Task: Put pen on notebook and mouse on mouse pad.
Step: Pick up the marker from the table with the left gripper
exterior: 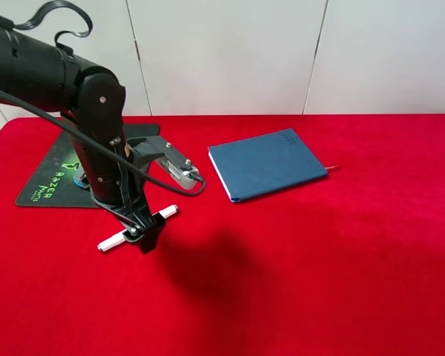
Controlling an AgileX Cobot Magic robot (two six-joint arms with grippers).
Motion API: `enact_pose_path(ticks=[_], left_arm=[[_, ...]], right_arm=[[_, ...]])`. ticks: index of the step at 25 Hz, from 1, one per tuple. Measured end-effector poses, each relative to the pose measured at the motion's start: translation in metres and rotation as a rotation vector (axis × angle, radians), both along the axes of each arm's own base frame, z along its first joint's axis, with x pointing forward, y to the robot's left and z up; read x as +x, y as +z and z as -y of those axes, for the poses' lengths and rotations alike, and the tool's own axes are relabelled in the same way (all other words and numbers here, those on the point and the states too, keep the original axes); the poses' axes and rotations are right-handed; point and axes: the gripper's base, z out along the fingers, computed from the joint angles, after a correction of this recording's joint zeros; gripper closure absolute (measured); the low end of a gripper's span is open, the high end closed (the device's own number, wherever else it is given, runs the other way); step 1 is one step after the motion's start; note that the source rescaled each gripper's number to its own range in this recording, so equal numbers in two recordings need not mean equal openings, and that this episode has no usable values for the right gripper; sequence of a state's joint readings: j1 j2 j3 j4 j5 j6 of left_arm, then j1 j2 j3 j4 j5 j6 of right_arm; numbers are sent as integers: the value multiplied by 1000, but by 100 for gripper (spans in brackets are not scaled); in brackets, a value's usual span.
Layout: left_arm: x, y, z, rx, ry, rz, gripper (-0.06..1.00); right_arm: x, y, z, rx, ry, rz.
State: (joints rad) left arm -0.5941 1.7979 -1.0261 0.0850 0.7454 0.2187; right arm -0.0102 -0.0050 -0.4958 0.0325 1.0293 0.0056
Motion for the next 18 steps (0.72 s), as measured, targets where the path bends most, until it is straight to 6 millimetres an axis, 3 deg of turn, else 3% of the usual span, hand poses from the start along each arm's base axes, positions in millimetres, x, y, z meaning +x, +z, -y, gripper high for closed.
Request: enact_pose_path(ticks=[6, 18], left_arm=[[16, -4, -21, -70, 32, -29, -5], [25, -43, -21, -81, 25, -74, -5]], right_arm=[[0, 0, 0, 0, 0, 0], [0, 0, 0, 0, 0, 0]])
